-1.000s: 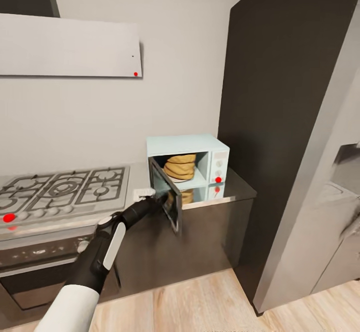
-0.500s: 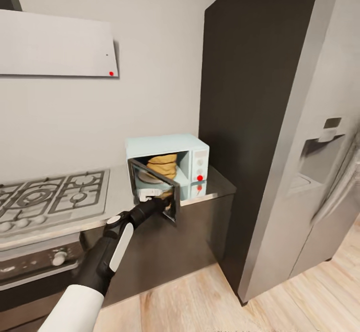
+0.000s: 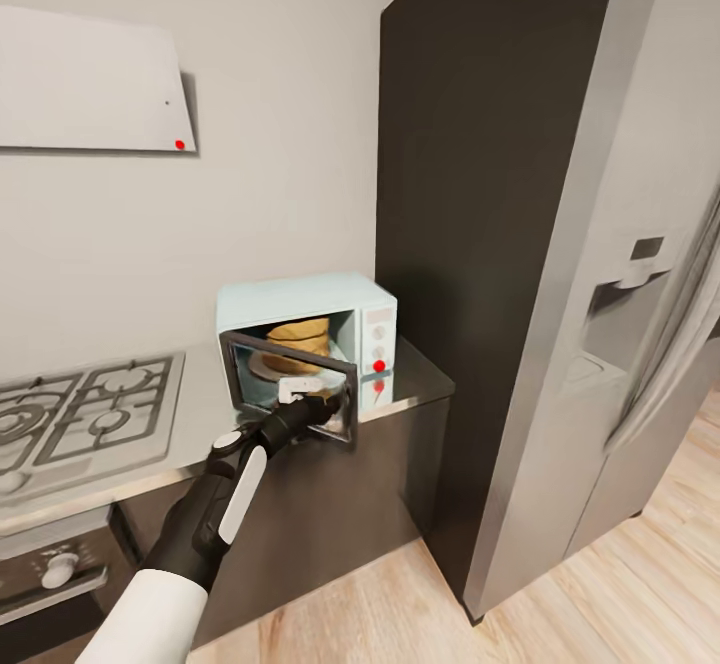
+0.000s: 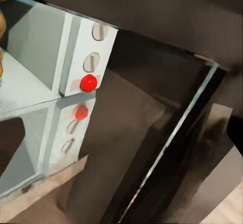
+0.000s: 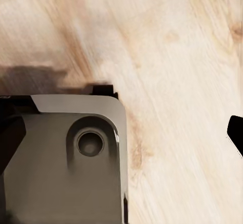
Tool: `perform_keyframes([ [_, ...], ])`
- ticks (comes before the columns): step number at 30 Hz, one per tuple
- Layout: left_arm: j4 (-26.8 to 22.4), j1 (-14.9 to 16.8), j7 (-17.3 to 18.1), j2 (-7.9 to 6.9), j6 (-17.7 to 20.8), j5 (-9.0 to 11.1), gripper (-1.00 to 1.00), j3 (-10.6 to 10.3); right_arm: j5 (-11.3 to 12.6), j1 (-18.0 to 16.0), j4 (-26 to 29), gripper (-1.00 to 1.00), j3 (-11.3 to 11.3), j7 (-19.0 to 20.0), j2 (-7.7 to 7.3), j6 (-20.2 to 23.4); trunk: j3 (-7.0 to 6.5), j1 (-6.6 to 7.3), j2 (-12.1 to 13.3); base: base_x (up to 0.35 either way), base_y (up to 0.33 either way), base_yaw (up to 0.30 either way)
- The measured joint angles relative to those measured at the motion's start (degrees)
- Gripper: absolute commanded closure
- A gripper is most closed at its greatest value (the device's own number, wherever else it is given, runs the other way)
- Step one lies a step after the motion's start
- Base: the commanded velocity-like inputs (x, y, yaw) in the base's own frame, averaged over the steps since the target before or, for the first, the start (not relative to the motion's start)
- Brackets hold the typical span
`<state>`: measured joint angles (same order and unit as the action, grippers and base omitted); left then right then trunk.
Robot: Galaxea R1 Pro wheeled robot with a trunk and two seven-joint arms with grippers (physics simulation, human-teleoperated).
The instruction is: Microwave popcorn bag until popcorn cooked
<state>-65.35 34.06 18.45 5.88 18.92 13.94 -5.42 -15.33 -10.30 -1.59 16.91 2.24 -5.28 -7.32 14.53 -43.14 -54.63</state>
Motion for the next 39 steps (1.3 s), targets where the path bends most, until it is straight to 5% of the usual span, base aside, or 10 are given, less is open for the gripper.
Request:
perform_keyframes([
  [7, 0.0, 0.0, -0.5, 0.10, 0.0, 0.0, -1.00, 0.0, -0.1, 0.0, 0.0, -1.00, 0.0, 0.0, -0.21, -0.2, 0.00, 0.00, 0.0, 0.258, 0.000, 0.000],
  [15, 0.6, 0.0, -6.6, 0.39, 0.1, 0.3, -1.00, -1.2, -0.1, 0.0, 0.0, -1.00, 0.0, -0.1, -0.22, -0.2, 0.00, 0.00, 0.0, 0.258, 0.000, 0.000],
  [19, 1.0, 0.0, -6.8, 1.93, 0.0, 0.1, -1.00, -1.5, -0.1, 0.0, 0.0, -1.00, 0.0, -0.1, -0.19, -0.2, 0.00, 0.00, 0.0, 0.258, 0.000, 0.000],
  [26, 1.5, 0.0, -15.6, 2.88, 0.1, 0.3, -1.00, -4.2, -0.1, 0.0, 0.0, -1.00, 0.0, -0.1, -0.09, -0.2, 0.00, 0.00, 0.0, 0.243, 0.000, 0.000],
  [32, 1.5, 0.0, -22.2, 3.61, 0.0, 0.1, -1.00, -4.3, -0.1, 0.0, 0.0, -1.00, 0.0, -0.1, -0.04, -0.2, 0.00, -0.01, 0.0, 0.221, 0.000, 0.000],
  [39, 1.1, -0.1, -22.2, 3.73, 0.7, 1.1, -1.00, -4.2, -0.1, 0.0, 0.0, -1.00, 0.0, -0.1, -0.12, -0.2, 0.01, -0.05, 0.0, -0.026, 0.000, 0.000],
])
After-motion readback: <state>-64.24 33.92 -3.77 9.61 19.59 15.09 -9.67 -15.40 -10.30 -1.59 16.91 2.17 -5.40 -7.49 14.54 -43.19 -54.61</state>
